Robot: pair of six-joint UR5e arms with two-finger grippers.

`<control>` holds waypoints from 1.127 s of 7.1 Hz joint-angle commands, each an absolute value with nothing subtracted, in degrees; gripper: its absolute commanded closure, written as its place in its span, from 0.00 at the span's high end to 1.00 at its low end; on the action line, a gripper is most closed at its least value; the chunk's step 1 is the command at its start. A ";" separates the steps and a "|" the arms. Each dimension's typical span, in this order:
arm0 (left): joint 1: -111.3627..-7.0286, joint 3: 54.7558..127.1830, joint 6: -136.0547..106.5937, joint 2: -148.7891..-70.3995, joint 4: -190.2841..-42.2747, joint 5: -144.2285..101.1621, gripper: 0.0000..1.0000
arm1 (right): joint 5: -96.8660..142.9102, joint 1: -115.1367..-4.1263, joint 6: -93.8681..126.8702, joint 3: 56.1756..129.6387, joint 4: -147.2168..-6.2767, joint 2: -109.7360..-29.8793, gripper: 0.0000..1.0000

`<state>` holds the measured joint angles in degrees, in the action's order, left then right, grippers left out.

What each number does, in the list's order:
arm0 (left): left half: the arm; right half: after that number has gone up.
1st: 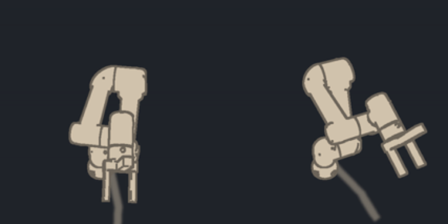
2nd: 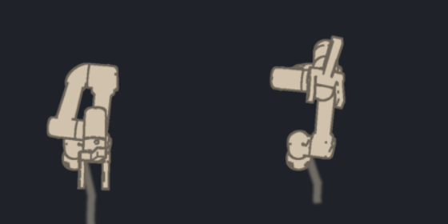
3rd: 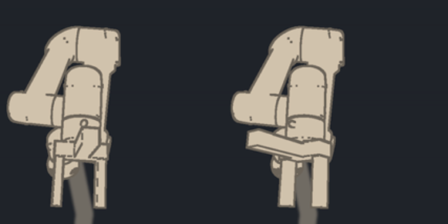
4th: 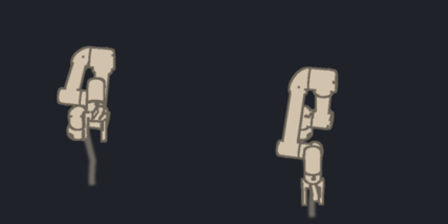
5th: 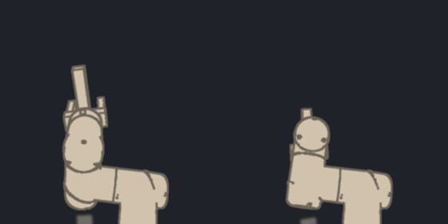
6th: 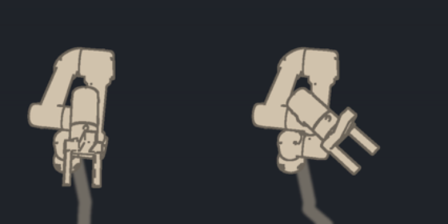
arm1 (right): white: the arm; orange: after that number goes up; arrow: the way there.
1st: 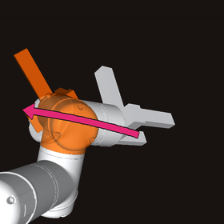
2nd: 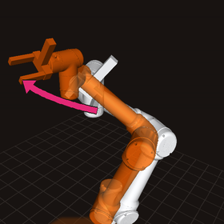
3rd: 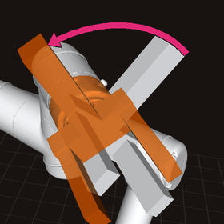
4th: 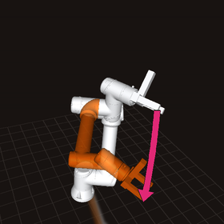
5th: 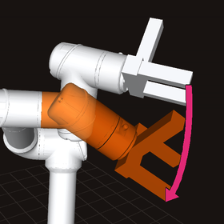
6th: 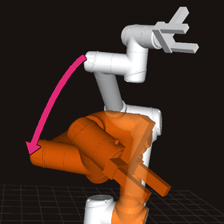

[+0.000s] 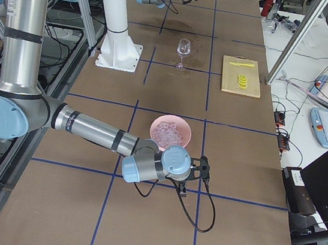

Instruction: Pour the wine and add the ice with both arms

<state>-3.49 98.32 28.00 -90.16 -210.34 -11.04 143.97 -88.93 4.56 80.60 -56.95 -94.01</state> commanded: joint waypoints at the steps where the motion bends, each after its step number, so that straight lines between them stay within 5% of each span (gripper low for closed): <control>1: -0.97 98.44 33.15 -92.74 -211.64 -10.02 0.00 | 143.96 -88.86 4.48 80.42 -56.95 -93.96 1.00; 4: 2.02 92.86 40.87 -91.07 -211.64 -6.33 0.00 | 143.96 -88.86 4.48 80.16 -56.95 -94.04 1.00; 8: 2.46 91.06 41.92 -72.14 -219.63 -8.25 0.00 | 143.88 -88.86 4.48 79.98 -56.95 -94.04 1.00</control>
<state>2.33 91.54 41.63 -79.59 -218.30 -7.28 143.88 -88.86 4.45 79.93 -56.95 -93.98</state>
